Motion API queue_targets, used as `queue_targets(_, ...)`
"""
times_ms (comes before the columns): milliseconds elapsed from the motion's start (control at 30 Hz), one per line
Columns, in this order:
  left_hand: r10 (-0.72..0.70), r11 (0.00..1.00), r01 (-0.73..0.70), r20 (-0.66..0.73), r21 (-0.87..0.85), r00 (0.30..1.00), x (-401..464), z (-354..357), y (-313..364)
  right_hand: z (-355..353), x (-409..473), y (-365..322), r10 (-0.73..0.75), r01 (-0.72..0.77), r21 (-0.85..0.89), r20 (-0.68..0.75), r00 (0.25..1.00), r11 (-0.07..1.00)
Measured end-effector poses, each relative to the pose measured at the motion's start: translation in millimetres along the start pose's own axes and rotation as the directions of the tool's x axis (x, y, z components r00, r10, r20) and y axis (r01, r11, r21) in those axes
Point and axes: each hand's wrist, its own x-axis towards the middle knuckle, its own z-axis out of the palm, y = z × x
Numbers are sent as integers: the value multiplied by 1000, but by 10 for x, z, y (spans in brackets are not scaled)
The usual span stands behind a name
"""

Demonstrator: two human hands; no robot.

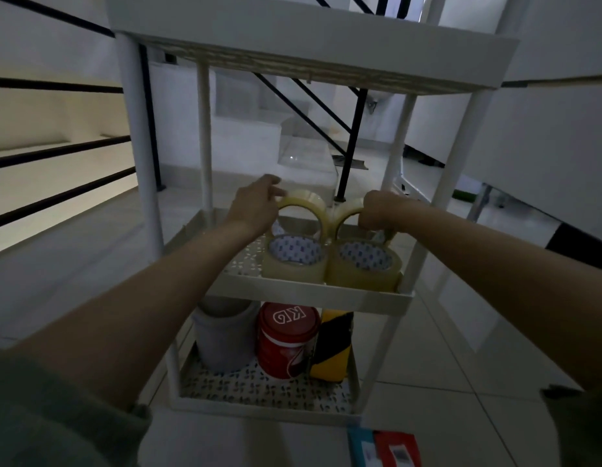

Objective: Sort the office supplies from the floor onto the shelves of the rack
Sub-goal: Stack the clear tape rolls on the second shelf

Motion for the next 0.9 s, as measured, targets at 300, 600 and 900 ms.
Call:
queue_targets(300,83,996,-84,109,3,991,-180,102,144,82,-102,-43,44,-44,18,-7,999,999)
queue_targets(600,140,966,-187,249,178,958,-510,113,168,173,-433,-261,26,-26,-69,-3,1000,997)
queue_targets(900,171,962,-224,295,156,940,-1004,-282,266,111,-988,-248,-53,48,-97,-45,998,994)
